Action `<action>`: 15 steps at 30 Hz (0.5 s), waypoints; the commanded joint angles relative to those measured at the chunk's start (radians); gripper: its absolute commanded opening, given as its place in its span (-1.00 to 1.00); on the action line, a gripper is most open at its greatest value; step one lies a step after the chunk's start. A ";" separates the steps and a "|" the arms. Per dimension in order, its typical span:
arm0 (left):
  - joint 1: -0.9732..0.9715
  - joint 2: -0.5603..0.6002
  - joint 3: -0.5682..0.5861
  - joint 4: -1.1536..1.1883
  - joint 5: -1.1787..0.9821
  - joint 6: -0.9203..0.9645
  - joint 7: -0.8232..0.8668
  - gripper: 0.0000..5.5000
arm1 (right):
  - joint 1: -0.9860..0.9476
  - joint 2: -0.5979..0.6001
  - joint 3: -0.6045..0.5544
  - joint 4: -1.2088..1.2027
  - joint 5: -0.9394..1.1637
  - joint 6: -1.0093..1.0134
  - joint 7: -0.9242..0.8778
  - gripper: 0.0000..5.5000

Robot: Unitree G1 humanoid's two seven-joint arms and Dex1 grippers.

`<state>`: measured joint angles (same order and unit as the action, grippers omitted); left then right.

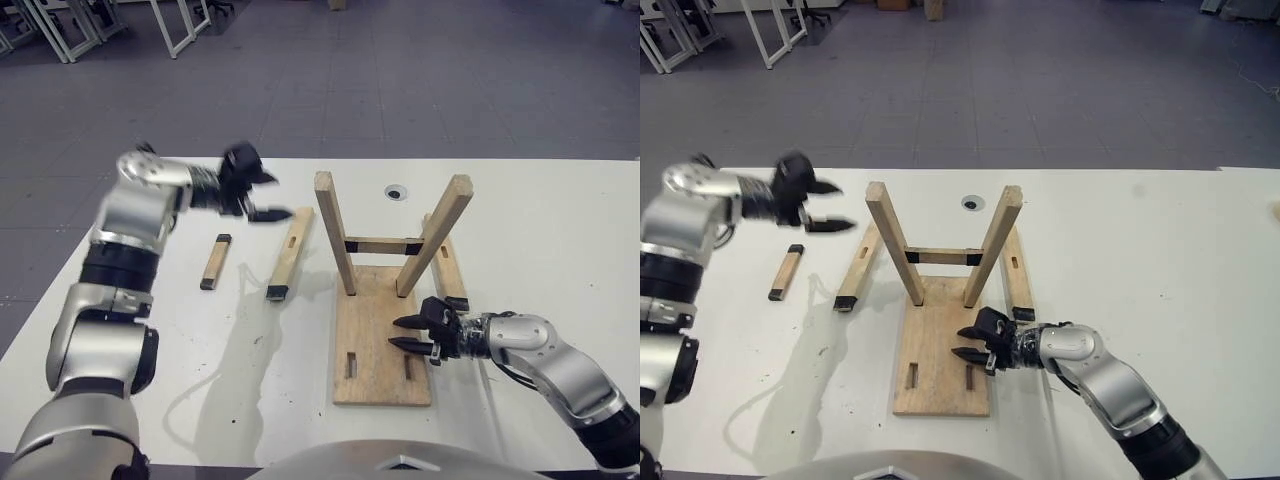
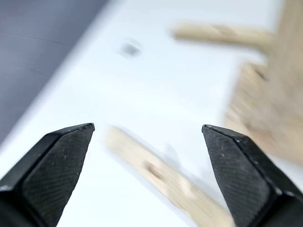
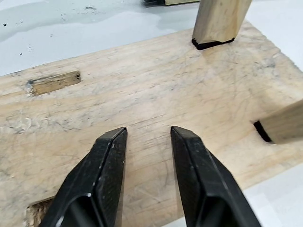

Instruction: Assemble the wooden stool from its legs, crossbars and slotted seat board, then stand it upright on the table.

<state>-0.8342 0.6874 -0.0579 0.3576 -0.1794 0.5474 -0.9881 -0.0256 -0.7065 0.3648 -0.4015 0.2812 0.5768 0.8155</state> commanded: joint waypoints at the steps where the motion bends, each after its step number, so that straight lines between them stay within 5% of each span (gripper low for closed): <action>1: -0.059 -0.153 0.231 -0.299 -0.148 0.339 0.303 0.53 | 0.045 -0.053 0.040 0.051 -0.023 0.149 0.004 -0.38; 4: -0.043 -0.355 0.299 -0.554 -0.245 0.590 0.511 0.47 | 0.054 -0.054 0.055 0.042 -0.025 0.176 -0.003 -0.38; 8: 0.009 -0.517 0.269 -0.698 -0.260 0.699 0.678 0.36 | 0.053 -0.061 0.073 0.047 -0.036 0.180 -0.002 -0.38; 11: 0.002 -0.554 0.269 -0.691 -0.223 0.620 0.765 0.36 | 0.044 -0.056 0.072 0.054 -0.037 0.176 -0.004 -0.38; 15: -0.172 -0.643 0.420 -0.658 -0.286 0.389 0.876 0.36 | 0.041 -0.049 0.067 0.055 -0.036 0.174 -0.011 -0.38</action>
<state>-0.8990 0.0703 0.3062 -0.3042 -0.4276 1.0107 -0.1519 -0.0413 -0.7178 0.3788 -0.4189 0.2892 0.6434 0.8149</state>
